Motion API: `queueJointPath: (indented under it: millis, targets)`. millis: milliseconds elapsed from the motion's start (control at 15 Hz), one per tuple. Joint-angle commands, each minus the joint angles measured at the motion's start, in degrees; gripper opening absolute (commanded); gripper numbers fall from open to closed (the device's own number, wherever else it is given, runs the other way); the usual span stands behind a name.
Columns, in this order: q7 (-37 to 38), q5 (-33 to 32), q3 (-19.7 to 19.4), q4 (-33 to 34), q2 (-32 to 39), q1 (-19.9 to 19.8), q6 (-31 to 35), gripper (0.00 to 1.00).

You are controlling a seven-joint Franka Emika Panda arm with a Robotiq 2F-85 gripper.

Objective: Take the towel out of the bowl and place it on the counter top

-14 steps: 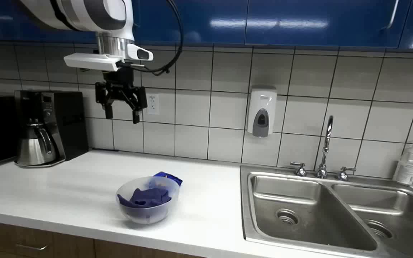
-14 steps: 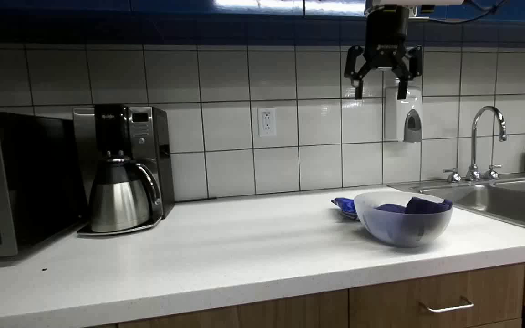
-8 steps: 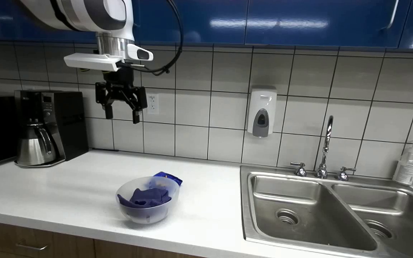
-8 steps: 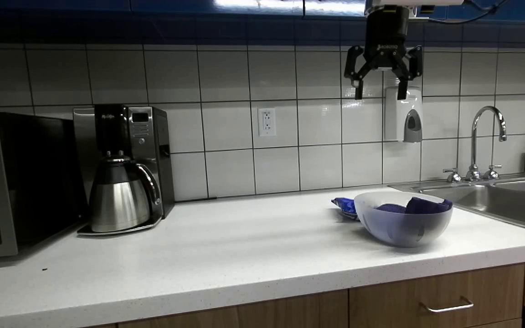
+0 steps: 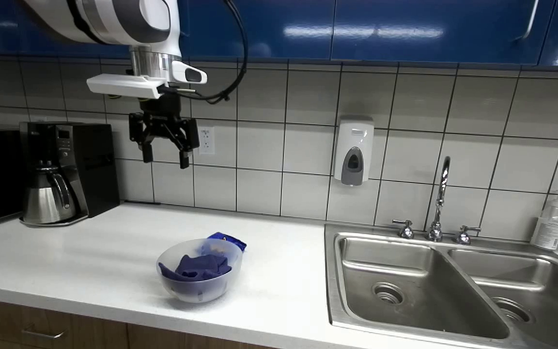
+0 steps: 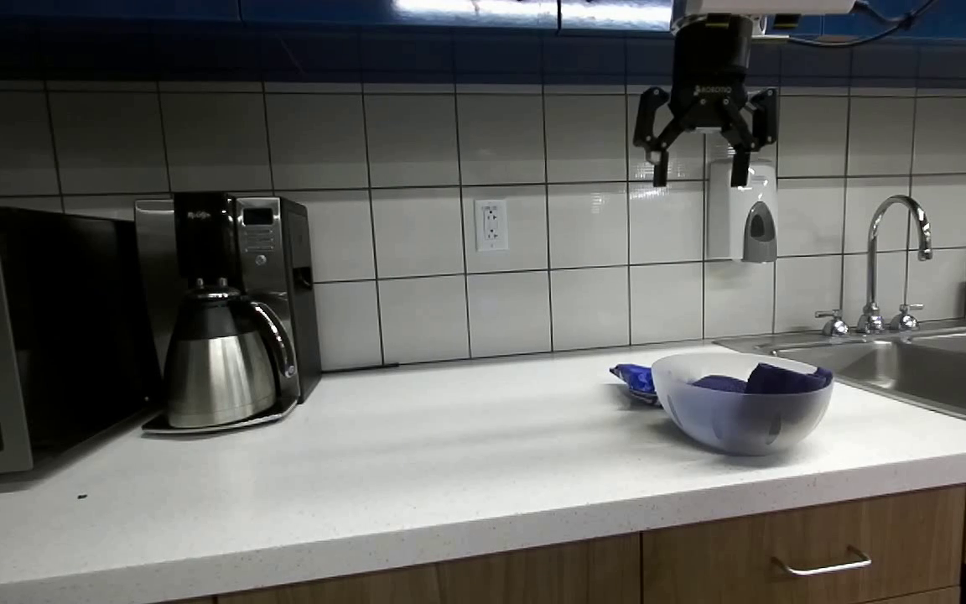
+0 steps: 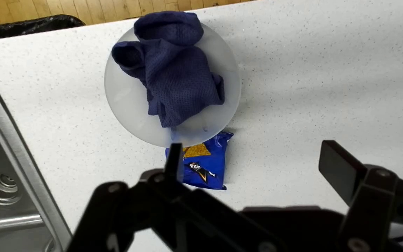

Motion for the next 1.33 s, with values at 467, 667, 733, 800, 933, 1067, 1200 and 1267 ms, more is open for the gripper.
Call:
queueJointPath:
  millis: [467,667,733,800,933,1067,1200,1267]
  targets:
    - [-1.19,-3.73,-0.04,-6.51,2.24,-0.58,11.51,1.0]
    - [-1.61,-3.2,-0.82,-7.47,4.01,-0.85,14.06,1.0]
    - [-1.73,-3.16,-1.04,-7.68,4.63,-0.96,14.79,1.0]
    - [-1.88,-3.09,-1.33,-7.87,5.32,-1.11,15.37,1.0]
    - [-2.04,-2.93,-1.93,-8.24,6.32,-1.41,15.95,1.0]
    - [-2.3,-2.68,-2.61,-8.64,7.47,-1.65,16.39,1.0]
    - [-2.49,-2.42,-3.2,-9.07,8.49,-1.85,16.63,1.0]
    - [-2.59,-2.42,-3.45,-9.42,8.97,-1.97,16.85,1.0]
